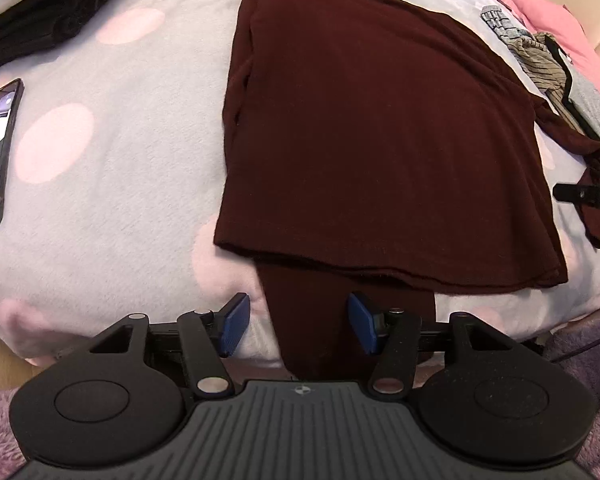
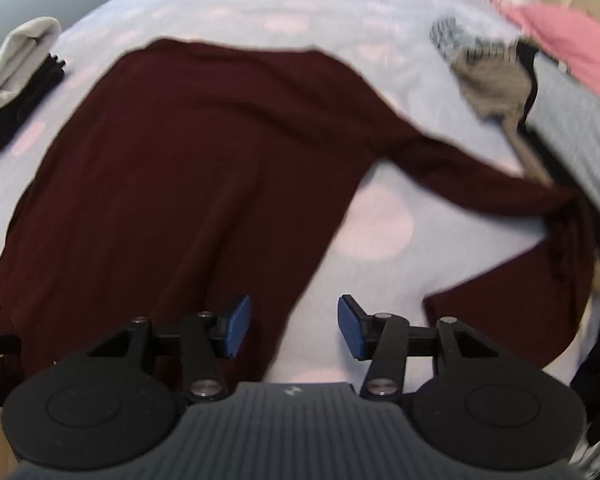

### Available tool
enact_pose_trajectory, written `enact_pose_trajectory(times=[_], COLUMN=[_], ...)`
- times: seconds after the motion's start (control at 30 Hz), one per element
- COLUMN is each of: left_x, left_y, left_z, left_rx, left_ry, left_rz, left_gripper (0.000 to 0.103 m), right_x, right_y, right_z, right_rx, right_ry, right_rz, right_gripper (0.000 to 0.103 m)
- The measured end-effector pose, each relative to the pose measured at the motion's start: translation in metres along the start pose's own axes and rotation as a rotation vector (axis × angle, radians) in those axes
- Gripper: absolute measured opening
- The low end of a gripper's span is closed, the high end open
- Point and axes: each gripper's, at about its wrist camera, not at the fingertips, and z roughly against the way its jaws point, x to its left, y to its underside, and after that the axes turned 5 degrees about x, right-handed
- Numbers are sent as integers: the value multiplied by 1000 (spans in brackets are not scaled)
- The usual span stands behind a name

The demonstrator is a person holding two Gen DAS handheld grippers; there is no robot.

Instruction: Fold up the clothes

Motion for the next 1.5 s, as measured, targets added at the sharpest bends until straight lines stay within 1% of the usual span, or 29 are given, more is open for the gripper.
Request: enact_pose_trajectory(times=[0.03,0.1,0.13,0.17,0.2,0.27,0.3,0.37,0.5,0.6,0.67,0.83,0.97,1.07,1.17,1.2,1.27,1.33,1.4,1.43,1.5], left_x=[-1,0,2,4,6,10,12,15,29,46,57,89,117,137,157,163,166,161,151,144,130], left_y=[0,-1,0,0,0,0,-1,-1,-13,-29,-40,-80,-109,-125,-135,-136,-135,-132,-128,-125,-119], left_z=[1,3,3,3,4,7,10,19,46,71,88,128,148,147,136,131,123,118,114,114,114], left_rx=[-3,-11,-14,-19,-25,-37,-46,-70,-121,-182,-226,-316,-374,-394,-389,-383,-362,-351,-348,-354,-366], left_ry=[0,5,11,18,26,40,41,30,-27,-76,-109,-235,-344,-426,-474,-479,-437,-419,-410,-405,-394], left_rz=[-6,-12,-11,-7,-2,13,18,23,45,57,64,60,78,92,119,130,129,82,25,-3,-59], left_gripper=[45,24,19,10,5,3,3,3,3,3,3,3,3,3,3,3,3,6,17,19,30], right_x=[-3,-10,-11,-11,-8,-2,1,5,-10,-19,-20,-21,-21,-22,-24,-25,-28,-32,-36,-37,-39], right_y=[1,3,5,7,10,14,14,14,8,7,8,12,11,11,12,13,14,15,17,18,19], right_z=[-4,-12,-16,-20,-22,-25,-23,-16,-4,-4,-5,-7,-11,-12,-11,-9,-5,-4,-6,-6,-5], right_rx=[20,65,93,116,133,155,146,124,78,87,103,120,129,131,136,135,130,124,130,133,134], right_ry=[-17,-79,-121,-152,-169,-189,-174,-142,-69,-47,-38,-28,-24,-27,-32,-35,-48,-85,-112,-109,-110], right_rz=[-24,-88,-121,-137,-133,-115,-92,-58,-97,-126,-119,-102,-102,-111,-129,-135,-153,-174,-191,-193,-198], right_gripper=[52,47,46,38,23,7,5,4,4,4,4,5,5,5,5,5,5,5,12,13,16])
